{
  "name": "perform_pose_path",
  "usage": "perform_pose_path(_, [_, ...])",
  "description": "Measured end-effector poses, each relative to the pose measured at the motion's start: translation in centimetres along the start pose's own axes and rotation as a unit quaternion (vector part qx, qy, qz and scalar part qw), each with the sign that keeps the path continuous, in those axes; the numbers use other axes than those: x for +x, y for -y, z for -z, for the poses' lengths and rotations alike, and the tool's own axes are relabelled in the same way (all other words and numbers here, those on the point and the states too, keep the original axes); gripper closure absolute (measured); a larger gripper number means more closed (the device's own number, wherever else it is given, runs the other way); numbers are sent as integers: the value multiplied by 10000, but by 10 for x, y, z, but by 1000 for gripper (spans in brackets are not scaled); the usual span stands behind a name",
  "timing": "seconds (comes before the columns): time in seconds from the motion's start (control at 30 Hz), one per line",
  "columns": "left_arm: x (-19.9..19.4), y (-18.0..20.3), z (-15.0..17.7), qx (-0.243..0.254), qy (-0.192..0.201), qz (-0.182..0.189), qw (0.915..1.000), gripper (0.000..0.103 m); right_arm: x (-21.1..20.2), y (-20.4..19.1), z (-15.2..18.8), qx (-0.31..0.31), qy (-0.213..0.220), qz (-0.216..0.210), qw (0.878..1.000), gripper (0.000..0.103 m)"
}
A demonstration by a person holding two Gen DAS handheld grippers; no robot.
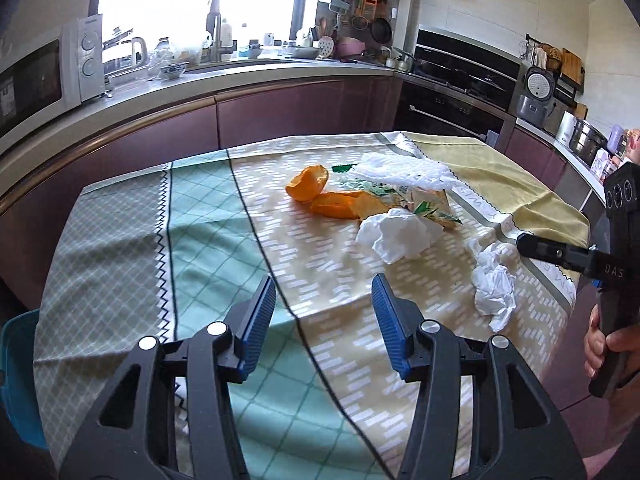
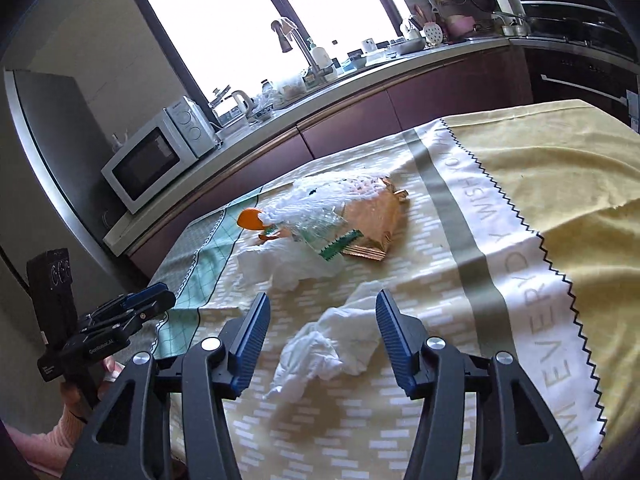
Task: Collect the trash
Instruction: 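Grasp a crumpled white tissue with the left tool while the right tool grasps another tissue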
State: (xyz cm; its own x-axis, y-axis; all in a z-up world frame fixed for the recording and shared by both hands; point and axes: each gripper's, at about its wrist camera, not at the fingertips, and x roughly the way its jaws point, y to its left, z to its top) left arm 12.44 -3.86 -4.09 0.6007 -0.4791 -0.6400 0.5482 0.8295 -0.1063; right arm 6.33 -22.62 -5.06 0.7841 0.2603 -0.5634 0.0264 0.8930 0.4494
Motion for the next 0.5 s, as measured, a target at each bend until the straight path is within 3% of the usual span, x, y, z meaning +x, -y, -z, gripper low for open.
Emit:
perform_pose_path(0.13, [21,14,-13,113,-105,142,9998,53,4,6,10,119,-108,-39,9999,43])
perform_pose_path(0.5, [67,41,-36,340,-358,351,9982,47,14,7,19,246,-227,-205,9992,40])
